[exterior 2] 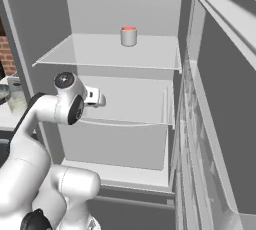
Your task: Grab a lemon wedge from the fridge and one ice cube from the ice bowl, and put them in the glass of lemonade.
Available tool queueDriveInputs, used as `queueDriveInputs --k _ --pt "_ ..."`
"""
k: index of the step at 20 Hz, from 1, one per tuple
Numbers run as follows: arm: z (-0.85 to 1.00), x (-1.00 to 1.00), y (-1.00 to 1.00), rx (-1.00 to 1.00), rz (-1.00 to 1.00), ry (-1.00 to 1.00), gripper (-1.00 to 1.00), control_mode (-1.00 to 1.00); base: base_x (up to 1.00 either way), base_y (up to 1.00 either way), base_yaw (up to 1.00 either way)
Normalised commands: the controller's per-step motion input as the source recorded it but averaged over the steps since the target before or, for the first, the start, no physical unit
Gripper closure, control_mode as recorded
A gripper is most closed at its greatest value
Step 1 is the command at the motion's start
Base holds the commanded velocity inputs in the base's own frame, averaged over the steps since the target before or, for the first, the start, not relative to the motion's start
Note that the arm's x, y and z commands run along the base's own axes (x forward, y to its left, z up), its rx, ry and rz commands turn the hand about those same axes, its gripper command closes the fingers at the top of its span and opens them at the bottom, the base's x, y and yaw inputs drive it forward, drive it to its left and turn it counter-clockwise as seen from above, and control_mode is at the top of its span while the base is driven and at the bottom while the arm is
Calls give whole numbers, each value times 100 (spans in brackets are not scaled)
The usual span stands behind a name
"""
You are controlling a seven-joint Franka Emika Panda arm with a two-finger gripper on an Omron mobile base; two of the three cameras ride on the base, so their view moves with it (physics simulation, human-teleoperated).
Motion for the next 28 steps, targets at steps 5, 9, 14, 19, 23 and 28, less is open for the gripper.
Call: queueDriveInputs --k 5,9,14,19,23,28 --pt "-21 17 0 0 0 -1 -100 -100 0 0 0" --pt "0 38 0 0 0 0 -100 -100 0 0 0" --pt "17 59 0 0 0 5 -100 -100 0 0 0" --pt "16 51 3 0 0 5 -100 -100 0 0 0" --pt "-21 12 0 0 0 0 -100 -100 0 0 0" --pt "-45 3 0 0 0 -3 -100 -100 0 0 0"
